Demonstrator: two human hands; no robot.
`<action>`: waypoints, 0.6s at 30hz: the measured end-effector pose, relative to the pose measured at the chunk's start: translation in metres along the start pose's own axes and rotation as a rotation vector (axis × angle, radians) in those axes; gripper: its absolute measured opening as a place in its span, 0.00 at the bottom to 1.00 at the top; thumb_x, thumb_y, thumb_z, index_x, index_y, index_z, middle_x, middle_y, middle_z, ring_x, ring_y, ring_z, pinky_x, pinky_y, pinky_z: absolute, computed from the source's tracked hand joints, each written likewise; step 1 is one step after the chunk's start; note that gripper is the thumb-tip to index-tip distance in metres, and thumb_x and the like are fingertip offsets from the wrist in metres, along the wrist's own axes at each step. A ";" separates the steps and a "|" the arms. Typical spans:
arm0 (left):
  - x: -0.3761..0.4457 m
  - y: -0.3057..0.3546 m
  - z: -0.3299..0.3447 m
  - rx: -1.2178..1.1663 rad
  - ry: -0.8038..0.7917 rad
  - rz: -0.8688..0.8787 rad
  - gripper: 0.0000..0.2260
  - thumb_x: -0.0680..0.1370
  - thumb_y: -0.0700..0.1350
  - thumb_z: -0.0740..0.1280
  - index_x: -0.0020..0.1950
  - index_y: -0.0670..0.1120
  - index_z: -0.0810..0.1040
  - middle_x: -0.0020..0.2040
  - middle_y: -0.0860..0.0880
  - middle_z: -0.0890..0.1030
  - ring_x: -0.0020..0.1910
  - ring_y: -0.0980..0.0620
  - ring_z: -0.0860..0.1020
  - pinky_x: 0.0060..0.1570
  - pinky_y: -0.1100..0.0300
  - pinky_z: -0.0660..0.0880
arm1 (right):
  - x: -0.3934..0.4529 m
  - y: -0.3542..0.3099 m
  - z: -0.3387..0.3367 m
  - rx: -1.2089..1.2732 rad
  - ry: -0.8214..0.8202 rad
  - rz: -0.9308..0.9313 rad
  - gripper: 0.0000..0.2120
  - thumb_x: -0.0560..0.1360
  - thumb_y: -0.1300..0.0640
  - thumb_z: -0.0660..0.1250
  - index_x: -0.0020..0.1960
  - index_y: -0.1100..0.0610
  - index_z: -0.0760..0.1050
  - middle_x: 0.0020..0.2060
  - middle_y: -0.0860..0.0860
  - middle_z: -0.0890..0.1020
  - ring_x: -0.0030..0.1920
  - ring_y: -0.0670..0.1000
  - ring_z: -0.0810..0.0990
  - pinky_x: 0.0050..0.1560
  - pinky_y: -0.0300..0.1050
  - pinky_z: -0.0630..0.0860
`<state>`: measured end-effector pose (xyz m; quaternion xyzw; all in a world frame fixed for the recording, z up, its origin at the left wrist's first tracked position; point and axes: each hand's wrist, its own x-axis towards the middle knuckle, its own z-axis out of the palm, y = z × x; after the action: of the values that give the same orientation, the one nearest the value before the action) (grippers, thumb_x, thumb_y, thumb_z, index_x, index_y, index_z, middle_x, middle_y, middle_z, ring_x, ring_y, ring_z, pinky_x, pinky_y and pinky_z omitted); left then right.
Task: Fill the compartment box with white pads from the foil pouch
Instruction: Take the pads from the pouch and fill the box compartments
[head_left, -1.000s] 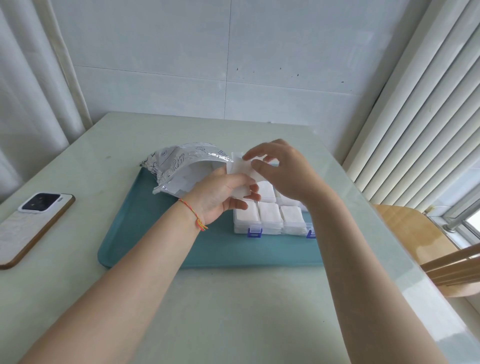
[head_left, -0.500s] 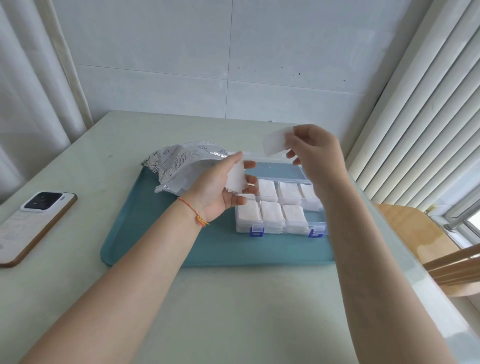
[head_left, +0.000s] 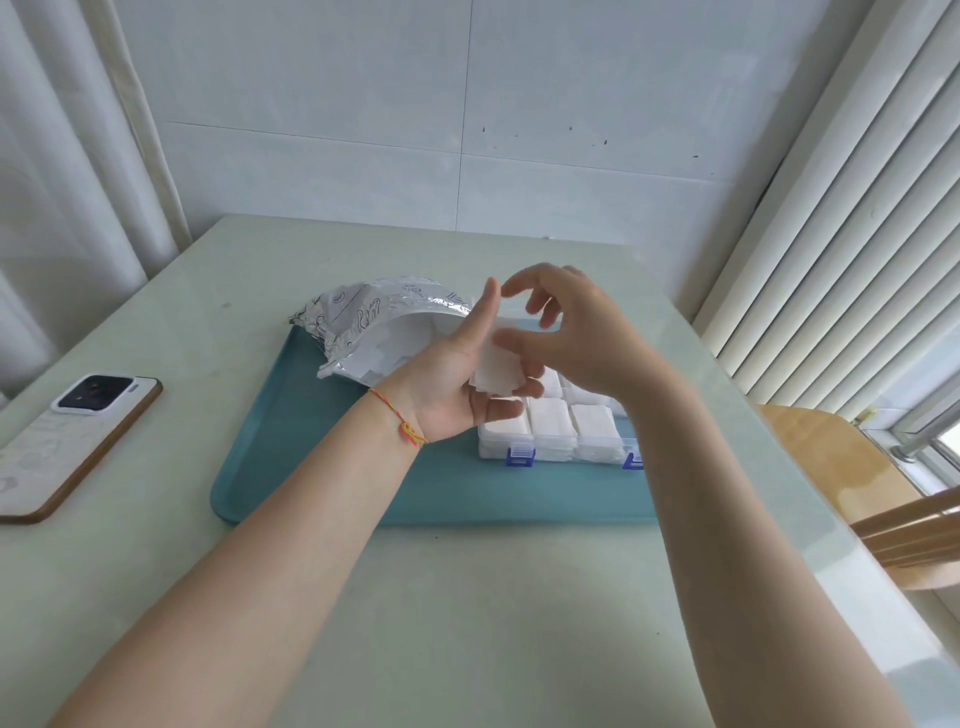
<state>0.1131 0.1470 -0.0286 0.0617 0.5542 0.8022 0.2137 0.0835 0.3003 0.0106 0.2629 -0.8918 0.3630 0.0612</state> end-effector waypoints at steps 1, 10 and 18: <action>0.000 0.000 -0.001 -0.025 0.025 0.010 0.30 0.76 0.71 0.53 0.52 0.45 0.76 0.38 0.48 0.76 0.38 0.50 0.77 0.33 0.60 0.76 | 0.000 0.000 0.001 0.016 0.002 -0.007 0.19 0.71 0.47 0.74 0.59 0.44 0.74 0.51 0.46 0.75 0.48 0.42 0.75 0.47 0.29 0.69; 0.002 0.001 -0.003 -0.173 -0.022 -0.012 0.28 0.72 0.71 0.60 0.53 0.50 0.82 0.48 0.50 0.78 0.50 0.51 0.76 0.53 0.54 0.73 | -0.009 -0.007 0.013 -0.218 -0.256 -0.037 0.42 0.62 0.41 0.77 0.71 0.45 0.63 0.62 0.42 0.69 0.64 0.47 0.65 0.65 0.53 0.70; 0.002 0.004 -0.003 -0.247 0.152 -0.032 0.23 0.73 0.68 0.64 0.37 0.49 0.80 0.36 0.52 0.76 0.32 0.55 0.76 0.36 0.64 0.76 | -0.010 -0.010 0.020 -0.369 -0.254 -0.049 0.42 0.64 0.41 0.76 0.72 0.46 0.61 0.61 0.45 0.70 0.63 0.49 0.65 0.62 0.49 0.64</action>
<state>0.1097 0.1442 -0.0266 -0.0346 0.4669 0.8630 0.1898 0.0986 0.2845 -0.0006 0.3124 -0.9370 0.1560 0.0045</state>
